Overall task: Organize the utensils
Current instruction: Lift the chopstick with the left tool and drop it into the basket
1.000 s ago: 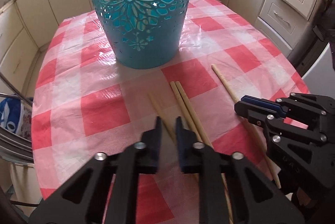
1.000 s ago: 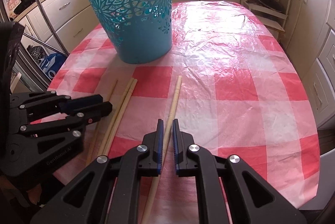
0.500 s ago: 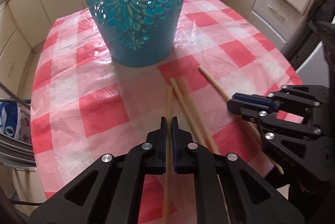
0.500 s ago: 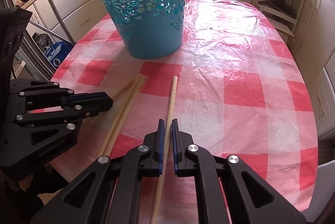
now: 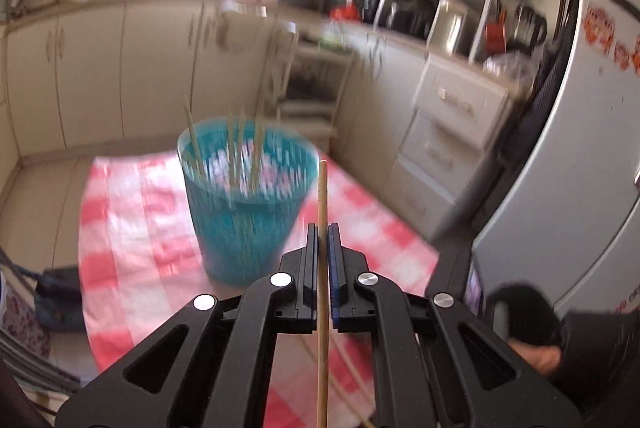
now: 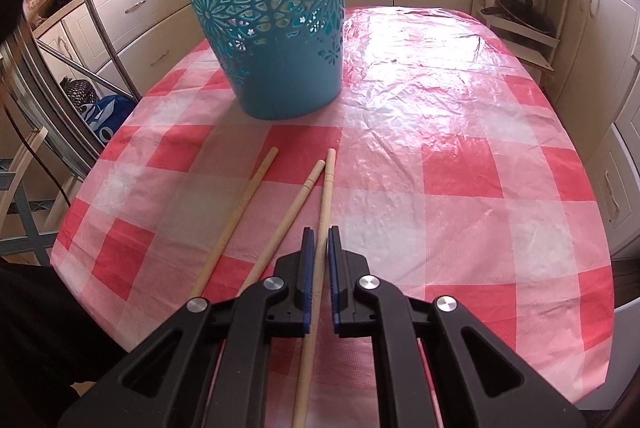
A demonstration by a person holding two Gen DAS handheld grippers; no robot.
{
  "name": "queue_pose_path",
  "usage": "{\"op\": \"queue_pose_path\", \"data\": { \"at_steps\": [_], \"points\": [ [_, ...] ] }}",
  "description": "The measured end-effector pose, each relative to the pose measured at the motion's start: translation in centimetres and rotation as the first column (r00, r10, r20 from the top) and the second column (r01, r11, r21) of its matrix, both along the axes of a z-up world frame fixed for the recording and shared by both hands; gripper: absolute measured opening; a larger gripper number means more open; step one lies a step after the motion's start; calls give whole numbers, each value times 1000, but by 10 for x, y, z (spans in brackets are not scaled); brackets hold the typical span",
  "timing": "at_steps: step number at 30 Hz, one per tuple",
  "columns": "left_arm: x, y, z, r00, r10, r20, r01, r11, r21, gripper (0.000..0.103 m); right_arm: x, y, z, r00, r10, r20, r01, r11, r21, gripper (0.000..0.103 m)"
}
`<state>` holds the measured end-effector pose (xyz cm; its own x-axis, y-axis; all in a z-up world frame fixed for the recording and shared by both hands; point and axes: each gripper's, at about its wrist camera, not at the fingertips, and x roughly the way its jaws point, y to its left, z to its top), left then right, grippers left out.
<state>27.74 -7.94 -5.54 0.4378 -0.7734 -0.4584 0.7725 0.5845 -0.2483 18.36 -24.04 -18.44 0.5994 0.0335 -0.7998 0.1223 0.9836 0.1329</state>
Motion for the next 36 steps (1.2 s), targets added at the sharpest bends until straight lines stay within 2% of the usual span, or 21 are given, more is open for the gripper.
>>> {"op": "queue_pose_path", "data": {
  "at_steps": [4, 6, 8, 10, 12, 16, 18, 21, 25, 29, 32, 35, 36],
  "points": [
    [6, -3, 37, 984, 127, 123, -109, 984, -141, 4, -1, 2, 0, 1000, 0, 3, 0, 1000, -5, 9],
    [9, -8, 53, 962, 202, 185, -165, 966, -198, 4, -1, 3, 1, 1000, -1, 4, 1, 1000, -1, 9],
    [15, -14, 65, 940, 266, 214, -211, 945, -249, 4, 0, 0, 0, 1000, 0, 6, 0, 1000, 3, 10],
    [26, -19, 75, 910, 350, 224, -272, 910, -313, 4, -1, -1, 0, 1000, -1, 10, 1, 1000, 10, 9],
    [40, -23, 81, 893, 402, 201, -312, 876, -367, 4, -1, -3, -1, 1000, -4, 12, 4, 1000, 22, 10],
    [64, -32, 85, 857, 482, 180, -376, 826, -420, 4, -1, -8, -1, 1000, -8, 16, 7, 999, 49, 10],
    [72, -37, 82, 842, 508, 185, -401, 816, -415, 4, -1, -9, -1, 1000, -9, 17, 8, 998, 61, 9],
    [82, -50, 69, 829, 524, 195, -436, 825, -359, 4, 0, -11, -1, 1000, -11, 17, 10, 997, 74, 10],
    [86, -67, 46, 833, 509, 218, -457, 854, -247, 4, -1, -14, -2, 1000, -17, 19, 15, 995, 98, 10],
    [87, -76, 25, 841, 493, 222, -469, 870, -155, 5, -2, -15, -2, 1000, -20, 22, 17, 994, 109, 10],
    [81, -75, 16, 849, 481, 221, -467, 877, -113, 5, -2, -15, -1, 1000, -11, 28, 8, 993, 121, 17],
    [73, -70, 11, 856, 468, 221, -464, 883, -72, 14, -2, -10, 0, 999, 4, 36, -8, 993, 118, 28],
    [69, -68, 10, 857, 466, 218, -465, 883, -60, 24, -2, -7, 0, 999, 8, 38, -12, 993, 115, 31]
  ]
}}
